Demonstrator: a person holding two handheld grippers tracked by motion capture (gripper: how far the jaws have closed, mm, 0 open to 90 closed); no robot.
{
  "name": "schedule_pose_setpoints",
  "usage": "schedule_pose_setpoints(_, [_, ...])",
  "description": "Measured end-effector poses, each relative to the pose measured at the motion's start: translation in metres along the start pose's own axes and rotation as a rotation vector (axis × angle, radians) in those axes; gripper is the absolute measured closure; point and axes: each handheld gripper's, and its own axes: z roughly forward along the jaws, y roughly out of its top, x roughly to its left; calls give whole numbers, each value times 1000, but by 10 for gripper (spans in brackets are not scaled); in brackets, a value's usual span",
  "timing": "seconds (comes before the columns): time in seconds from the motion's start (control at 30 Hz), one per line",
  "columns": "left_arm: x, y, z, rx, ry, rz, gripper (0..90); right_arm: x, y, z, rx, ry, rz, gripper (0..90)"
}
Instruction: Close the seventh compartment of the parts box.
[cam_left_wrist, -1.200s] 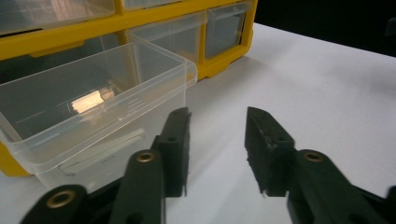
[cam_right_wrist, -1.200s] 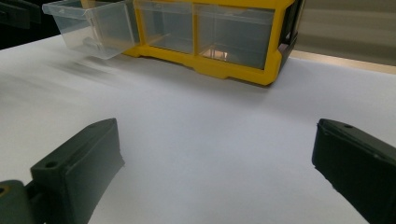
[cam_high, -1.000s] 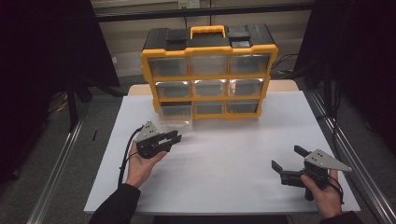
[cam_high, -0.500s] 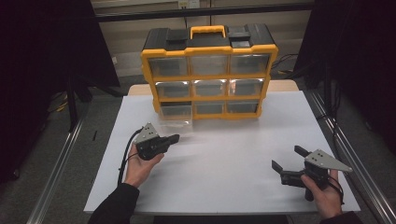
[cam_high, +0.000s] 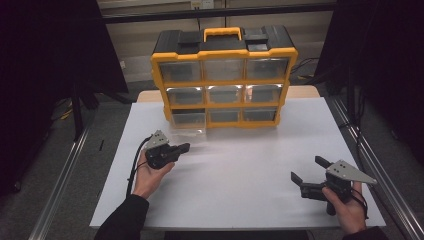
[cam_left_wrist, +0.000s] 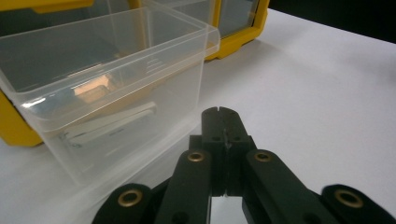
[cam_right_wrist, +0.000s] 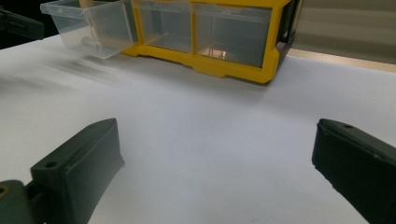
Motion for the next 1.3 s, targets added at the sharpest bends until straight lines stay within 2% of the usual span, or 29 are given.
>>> schedule_pose_setpoints(0.1, [3, 0, 2, 14, 3, 11, 900, 0, 0, 0, 0, -1, -2, 12])
schedule_pose_setpoints(0.27, [6, 2, 6, 18, 16, -9, 900, 0, 0, 0, 0, -1, -4, 12])
schedule_pose_setpoints(0.3, [7, 2, 7, 14, 2, -8, 900, 0, 0, 1, 1, -1, -4, 12])
schedule_pose_setpoints(0.33, [6, 2, 8, 18, 14, -19, 900, 0, 0, 1, 1, -1, -3, 12])
schedule_pose_setpoints(0.43, [8, 3, 10, 27, 19, -3, 900, -1, 0, 0, 2, 1, -3, 12])
schedule_pose_setpoints(0.47, [8, 3, 10, 23, 27, -10, 900, -1, 0, 0, 2, 1, -4, 12])
schedule_pose_setpoints(0.5, [10, 2, 10, 20, 18, -7, 900, -1, 0, 0, 2, 2, -3, 12])
schedule_pose_setpoints(0.53, [10, 2, 10, 14, 29, -19, 900, -1, 0, 0, 2, 2, -4, 12])
schedule_pose_setpoints(0.6, [12, 2, 9, 24, 42, -16, 900, 0, 0, 1, 3, 3, -3, 12])
schedule_pose_setpoints(0.67, [15, 2, 9, 37, 86, 7, 900, 0, 0, 1, 3, 3, 0, 12])
schedule_pose_setpoints(0.7, [16, 2, 8, 40, 95, -1, 900, 0, 0, 1, 3, 3, 0, 12])
schedule_pose_setpoints(0.73, [18, 1, 9, 23, 74, -22, 900, -1, 0, 1, 3, 3, 1, 12])
schedule_pose_setpoints(0.8, [21, 1, 8, 29, 93, -23, 900, -1, 0, 1, 2, 3, 0, 12])
schedule_pose_setpoints(0.83, [22, 1, 8, 20, 83, -29, 900, -1, 0, 1, 2, 3, 0, 11])
schedule_pose_setpoints(0.87, [22, 1, 8, 27, 99, -26, 900, -1, 0, 1, 2, 3, 0, 12])
schedule_pose_setpoints(0.97, [23, 3, 9, 32, 95, -13, 900, 0, 0, 2, 2, -2, 1, 11])
schedule_pose_setpoints(1.1, [22, 9, 12, 17, 98, -19, 900, 0, 0, 2, 3, 0, 0, 11])
schedule_pose_setpoints(1.3, [21, 11, 15, 29, 108, -19, 900, -1, 0, 1, 2, 2, 0, 11])
